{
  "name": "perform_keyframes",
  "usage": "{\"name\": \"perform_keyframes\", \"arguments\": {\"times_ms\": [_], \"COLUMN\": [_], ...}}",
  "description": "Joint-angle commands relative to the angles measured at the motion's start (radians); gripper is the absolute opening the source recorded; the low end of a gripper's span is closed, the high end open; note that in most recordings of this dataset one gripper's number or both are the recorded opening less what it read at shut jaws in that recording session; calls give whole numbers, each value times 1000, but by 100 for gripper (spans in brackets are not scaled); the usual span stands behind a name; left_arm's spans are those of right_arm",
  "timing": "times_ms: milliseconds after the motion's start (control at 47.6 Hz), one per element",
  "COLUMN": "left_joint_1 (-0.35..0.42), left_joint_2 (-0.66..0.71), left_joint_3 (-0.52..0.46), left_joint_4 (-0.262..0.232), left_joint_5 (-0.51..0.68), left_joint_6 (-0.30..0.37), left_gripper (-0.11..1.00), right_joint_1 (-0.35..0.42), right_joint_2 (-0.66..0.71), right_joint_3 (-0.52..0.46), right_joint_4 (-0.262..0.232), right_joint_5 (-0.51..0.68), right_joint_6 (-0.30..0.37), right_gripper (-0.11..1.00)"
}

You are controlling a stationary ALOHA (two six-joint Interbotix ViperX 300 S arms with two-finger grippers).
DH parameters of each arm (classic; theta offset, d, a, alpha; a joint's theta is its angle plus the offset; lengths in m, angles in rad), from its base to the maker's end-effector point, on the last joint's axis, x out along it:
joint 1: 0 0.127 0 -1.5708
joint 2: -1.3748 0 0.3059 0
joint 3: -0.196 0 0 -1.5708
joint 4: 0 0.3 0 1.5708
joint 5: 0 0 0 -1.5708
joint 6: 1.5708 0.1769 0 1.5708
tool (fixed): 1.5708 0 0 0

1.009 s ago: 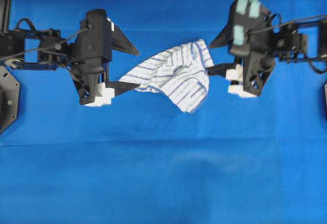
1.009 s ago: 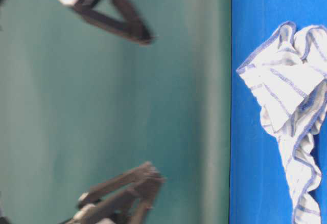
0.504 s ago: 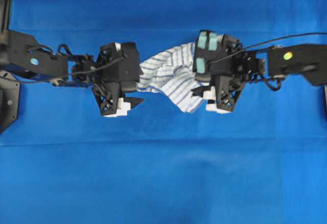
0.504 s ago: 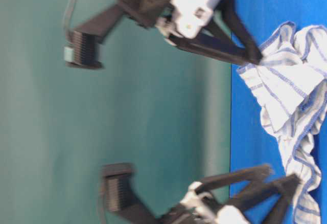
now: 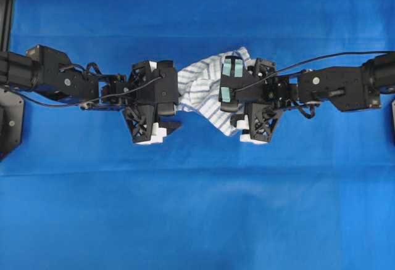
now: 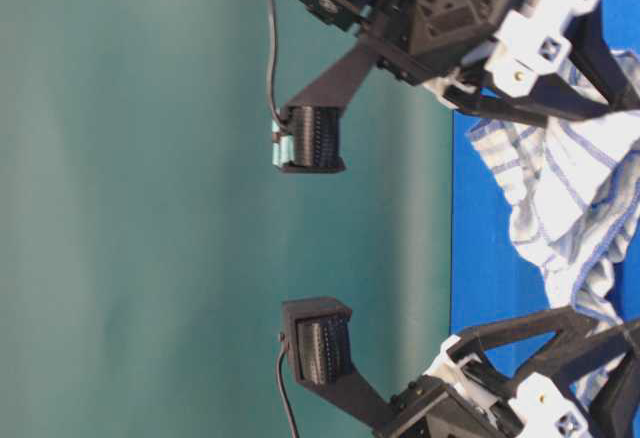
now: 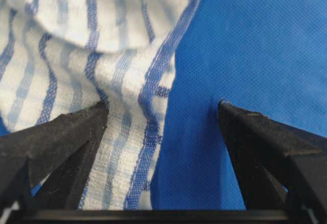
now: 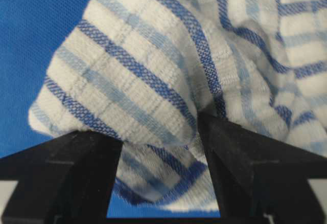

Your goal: Lift the towel with both arms.

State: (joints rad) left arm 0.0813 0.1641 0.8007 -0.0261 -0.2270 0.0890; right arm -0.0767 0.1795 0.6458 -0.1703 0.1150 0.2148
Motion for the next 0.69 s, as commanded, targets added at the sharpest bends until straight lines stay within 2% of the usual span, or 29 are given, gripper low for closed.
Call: {"name": "perform_keyframes", "arguments": {"times_ms": [0,105,189,252,336,378,462,504,672], "left_joint_1": [2,2,2,2,2,2,2,2,2], "left_joint_2": [-5,-5,-5,-5,-6,-6,-9,-11,-46], "left_joint_3": [-18,-18,-17,-17,-15,-15,-17,-17,-23], "left_joint_4": [-3,-2,-2,-3,-2,-3,-2,-2,-2], "left_joint_5": [-5,-3,-2,0,3,8,21,31,83], "left_joint_6": [2,2,2,2,2,2,3,3,3], "left_gripper": [90,85,76,61,38,26,6,3,3], "right_joint_1": [2,2,-2,-8,-12,-14,-14,-14,-14], "right_joint_2": [-2,20,37,48,48,48,44,41,-2], "right_joint_3": [-23,-29,-35,-38,-40,-40,-40,-40,-40], "right_joint_4": [2,3,2,0,0,-2,0,-2,0], "right_joint_5": [-29,-40,-40,-38,-35,-34,-26,-18,23], "right_joint_6": [2,2,2,0,0,-2,-2,-2,0], "right_gripper": [63,62,56,44,19,11,10,10,10]}}
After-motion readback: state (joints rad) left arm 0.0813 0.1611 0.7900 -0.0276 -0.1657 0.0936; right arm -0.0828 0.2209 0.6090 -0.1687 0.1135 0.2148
